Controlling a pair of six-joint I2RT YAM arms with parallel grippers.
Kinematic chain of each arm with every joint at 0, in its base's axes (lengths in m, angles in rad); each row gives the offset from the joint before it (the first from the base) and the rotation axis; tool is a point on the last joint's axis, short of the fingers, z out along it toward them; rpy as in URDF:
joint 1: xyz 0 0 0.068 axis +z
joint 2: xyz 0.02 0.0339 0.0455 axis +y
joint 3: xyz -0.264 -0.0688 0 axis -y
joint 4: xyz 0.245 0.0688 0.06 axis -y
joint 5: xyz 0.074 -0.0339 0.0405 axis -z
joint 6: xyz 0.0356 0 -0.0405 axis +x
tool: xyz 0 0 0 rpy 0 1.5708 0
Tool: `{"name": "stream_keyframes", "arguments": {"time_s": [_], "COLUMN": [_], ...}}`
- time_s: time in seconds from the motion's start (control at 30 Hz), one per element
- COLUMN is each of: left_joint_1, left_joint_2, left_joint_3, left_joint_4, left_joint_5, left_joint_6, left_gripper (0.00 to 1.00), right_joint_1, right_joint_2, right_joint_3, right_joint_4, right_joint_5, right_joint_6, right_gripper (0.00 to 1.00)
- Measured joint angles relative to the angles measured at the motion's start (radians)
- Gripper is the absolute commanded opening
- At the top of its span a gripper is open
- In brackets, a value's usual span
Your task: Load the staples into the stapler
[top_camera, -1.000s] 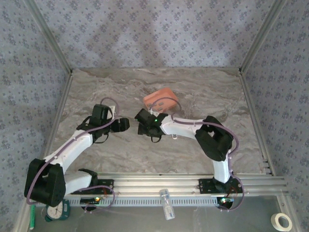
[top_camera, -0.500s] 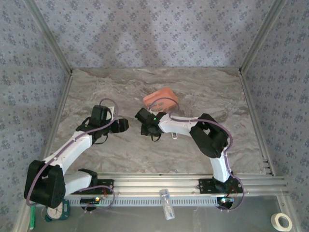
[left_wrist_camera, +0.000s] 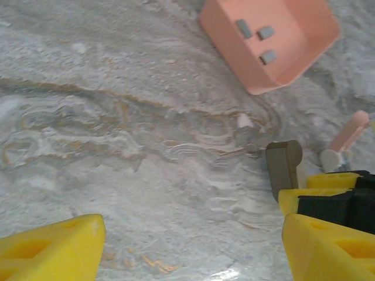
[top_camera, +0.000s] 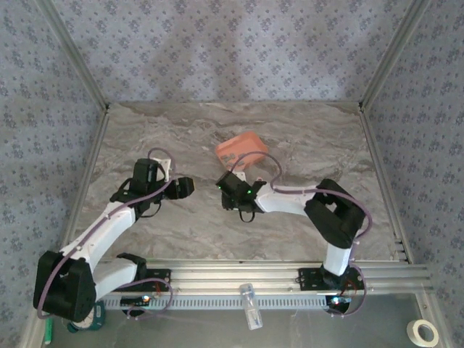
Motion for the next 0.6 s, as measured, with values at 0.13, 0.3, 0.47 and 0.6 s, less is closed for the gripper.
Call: {"name": "stream_keyframes", "arguments": {"time_s": [0.13,0.3,0.47,0.6], "left_joint_1": [0.0,-0.003,-0.031,-0.066], "left_joint_2": [-0.049,-0.056,-0.036,0.014], "left_joint_3": [-0.05,-0.112,-0.103,-0.043], "left_joint_4": [0.121,0.335,0.468,0.471], "left_joint_5": [0.107,0.228,0.297,0.32], "left_joint_6": [-0.04,-0.178,-0.229,-0.208], "left_gripper": [0.79,0.78,0.77,0.74], "right_joint_1": [0.011,0.028,0.04,0.046], "right_joint_2": [-0.113,-0.208,-0.245,-0.256], "right_joint_3": [-0.122,-0.214,-0.252,-0.267], "right_joint_4": [0.163,0.362,0.49,0.569], "right_joint_5": [-0.002,-0.022,-0.031,-0.029], "right_joint_6": [-0.109,-0.316,-0.486,-0.563], "right_gripper": [0.32,0.31,0.31,0.31]}}
